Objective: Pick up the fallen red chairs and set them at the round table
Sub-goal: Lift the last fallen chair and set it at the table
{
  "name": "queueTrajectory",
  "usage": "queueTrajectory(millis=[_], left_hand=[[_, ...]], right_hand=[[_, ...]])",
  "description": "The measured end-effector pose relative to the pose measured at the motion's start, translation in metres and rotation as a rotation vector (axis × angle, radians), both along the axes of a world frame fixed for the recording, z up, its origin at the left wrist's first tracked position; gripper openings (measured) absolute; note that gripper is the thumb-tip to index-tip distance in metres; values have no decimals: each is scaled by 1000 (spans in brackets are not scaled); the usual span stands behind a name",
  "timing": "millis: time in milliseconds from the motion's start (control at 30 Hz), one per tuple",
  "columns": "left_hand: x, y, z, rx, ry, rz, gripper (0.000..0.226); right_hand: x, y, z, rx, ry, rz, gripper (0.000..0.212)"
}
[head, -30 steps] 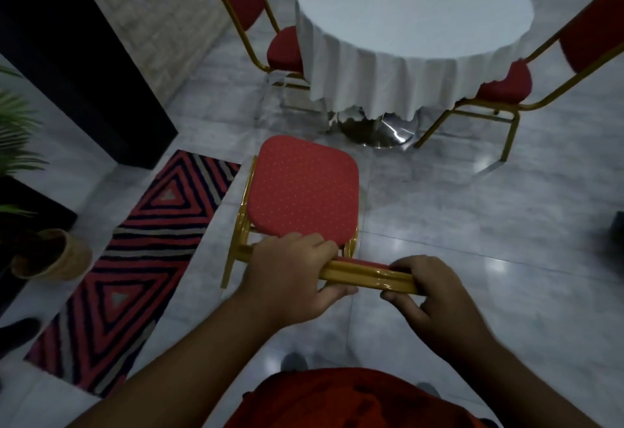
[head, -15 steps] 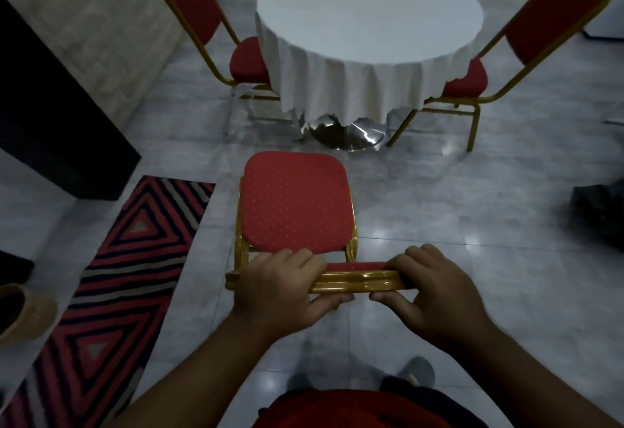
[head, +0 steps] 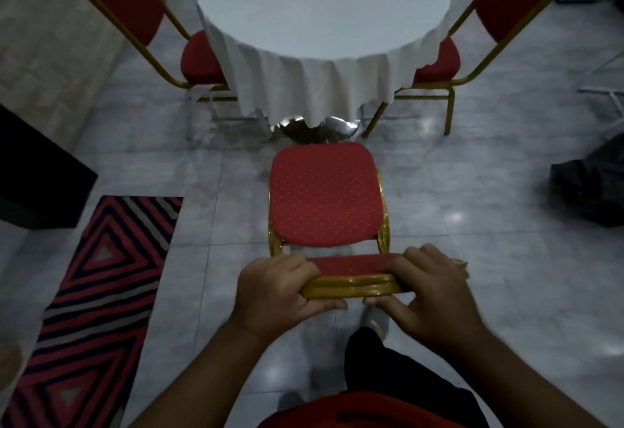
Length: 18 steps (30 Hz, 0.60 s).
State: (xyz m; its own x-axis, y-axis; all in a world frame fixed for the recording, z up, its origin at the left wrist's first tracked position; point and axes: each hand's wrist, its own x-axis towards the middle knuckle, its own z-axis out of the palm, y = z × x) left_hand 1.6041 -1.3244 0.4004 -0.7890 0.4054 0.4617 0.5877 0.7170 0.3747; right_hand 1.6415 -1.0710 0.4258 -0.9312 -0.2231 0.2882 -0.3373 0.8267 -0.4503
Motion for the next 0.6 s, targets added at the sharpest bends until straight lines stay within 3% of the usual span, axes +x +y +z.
queueTrajectory(millis=[133, 233, 367, 500, 600], left_hand=[[-6, 29, 13, 88, -205, 52, 48], [-5, 57, 25, -16, -328, 83, 51], [-32, 78, 26, -30, -306, 220, 54], [-82, 80, 19, -27, -264, 251, 53], [-129, 77, 18, -15, -260, 271, 50]], right_hand=[[-20, 45, -3, -122, -105, 36, 36], [-45, 73, -12, -10, -100, 43, 41], [-79, 87, -28, 19, -11, 166, 41], [-127, 87, -26, 27, -42, 139, 44], [-168, 74, -18, 66, -35, 81, 34]])
